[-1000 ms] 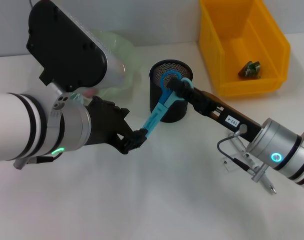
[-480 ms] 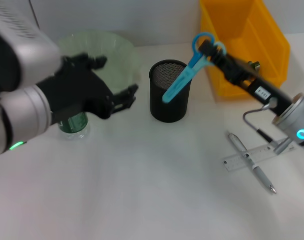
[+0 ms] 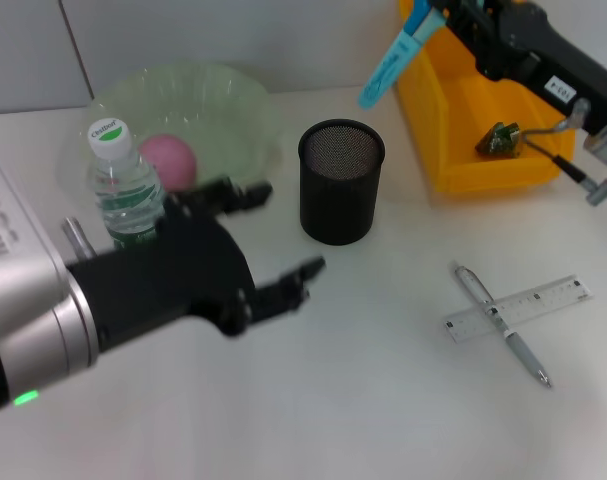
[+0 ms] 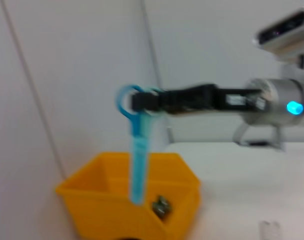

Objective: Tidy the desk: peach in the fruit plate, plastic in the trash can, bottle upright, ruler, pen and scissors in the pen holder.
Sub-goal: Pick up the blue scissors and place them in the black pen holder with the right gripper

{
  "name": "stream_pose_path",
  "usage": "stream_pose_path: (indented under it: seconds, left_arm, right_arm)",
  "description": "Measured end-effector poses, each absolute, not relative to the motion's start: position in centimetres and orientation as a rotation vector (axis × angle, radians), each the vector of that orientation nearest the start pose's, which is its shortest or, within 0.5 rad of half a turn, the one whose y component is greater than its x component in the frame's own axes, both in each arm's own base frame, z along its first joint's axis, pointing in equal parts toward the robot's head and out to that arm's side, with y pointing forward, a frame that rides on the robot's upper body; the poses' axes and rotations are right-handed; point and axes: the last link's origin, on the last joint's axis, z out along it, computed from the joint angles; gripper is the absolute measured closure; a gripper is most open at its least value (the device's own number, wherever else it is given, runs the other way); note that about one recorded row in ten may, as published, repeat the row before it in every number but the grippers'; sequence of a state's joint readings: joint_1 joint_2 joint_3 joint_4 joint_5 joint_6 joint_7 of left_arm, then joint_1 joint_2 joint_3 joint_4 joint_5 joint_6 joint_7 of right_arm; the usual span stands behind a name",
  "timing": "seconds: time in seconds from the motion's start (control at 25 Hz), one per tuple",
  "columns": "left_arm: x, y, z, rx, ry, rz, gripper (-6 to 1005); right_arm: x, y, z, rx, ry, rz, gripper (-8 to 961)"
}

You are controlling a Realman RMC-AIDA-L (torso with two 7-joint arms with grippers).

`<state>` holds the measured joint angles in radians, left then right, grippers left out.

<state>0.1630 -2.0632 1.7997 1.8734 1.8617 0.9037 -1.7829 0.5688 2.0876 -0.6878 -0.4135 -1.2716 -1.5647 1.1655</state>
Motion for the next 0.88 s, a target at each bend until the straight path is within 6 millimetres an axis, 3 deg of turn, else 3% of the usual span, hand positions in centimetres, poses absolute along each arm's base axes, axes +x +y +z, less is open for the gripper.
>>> stream_pose_path:
  seconds: [0.16,0.52,0.88]
  left_arm:
    - [-15.6,24.4,-1.7,-2.644,-0.119,-0.532,249]
    - [-21.6,23.3,-0.4,-2.705,-0.077,-0.881,250]
    - [-23.3,23.2,-1.1,-2.744,-0.094,-1.002,253]
  right_arm:
    - [21.2,37.1,4.2,-2.143,0.429,1.371,834]
    - [19.7,38.7,3.3,-2.241,0.295,1.146,820]
    - [19.9,38.9,1.6,-2.232,0.211,1.074,806]
